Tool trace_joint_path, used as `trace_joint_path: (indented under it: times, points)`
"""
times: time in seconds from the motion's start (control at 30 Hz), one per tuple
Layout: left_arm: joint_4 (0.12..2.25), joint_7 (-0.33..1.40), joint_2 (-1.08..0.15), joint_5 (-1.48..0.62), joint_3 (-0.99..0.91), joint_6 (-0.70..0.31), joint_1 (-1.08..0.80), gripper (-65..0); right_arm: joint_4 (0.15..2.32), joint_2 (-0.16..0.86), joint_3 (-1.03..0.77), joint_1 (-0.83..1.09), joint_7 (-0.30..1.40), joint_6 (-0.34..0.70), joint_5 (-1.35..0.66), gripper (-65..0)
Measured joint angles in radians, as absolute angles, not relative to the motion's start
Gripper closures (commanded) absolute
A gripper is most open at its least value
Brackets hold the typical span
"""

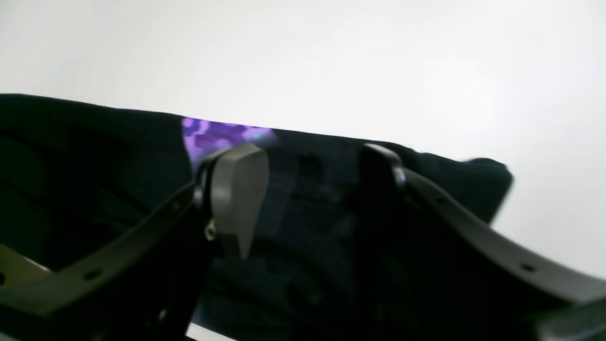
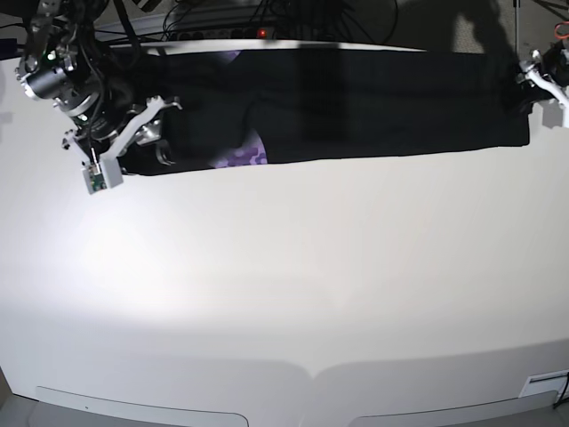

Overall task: Fold the T-shirt properly
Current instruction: 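Release the hem and press the folded strip flat with both grippers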

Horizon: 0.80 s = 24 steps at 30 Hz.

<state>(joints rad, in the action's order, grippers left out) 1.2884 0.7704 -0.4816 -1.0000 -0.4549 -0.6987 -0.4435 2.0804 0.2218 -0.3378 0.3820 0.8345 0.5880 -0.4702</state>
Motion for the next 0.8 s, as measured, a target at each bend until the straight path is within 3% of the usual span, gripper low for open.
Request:
trace_joint_path:
  times: [0.23,0.37,0.67,0.8]
  points:
    - [1.285,0.659,-0.49,-1.003,-0.45,-0.691,-0.446,0.0,2.08,0.222,-0.241,0.357,0.824,0.588,-0.469,-35.1]
    - [1.284,0.637,-0.556,-0.939,-0.448,-0.689,-0.405,0.0,2.064,0.224,-0.156,0.357,0.824,0.588,-0.465,-35.1]
    - [1.283,0.64,-0.685,-0.815,-0.448,-0.558,-0.316,0.0,2.027,0.224,-0.057,0.336,0.826,0.588,-0.447,-35.1]
    - [1.302,0.863,-0.736,-1.067,-0.448,-0.55,-0.317,0.0,2.027,0.224,-0.057,0.314,0.825,0.588,-0.396,-35.1]
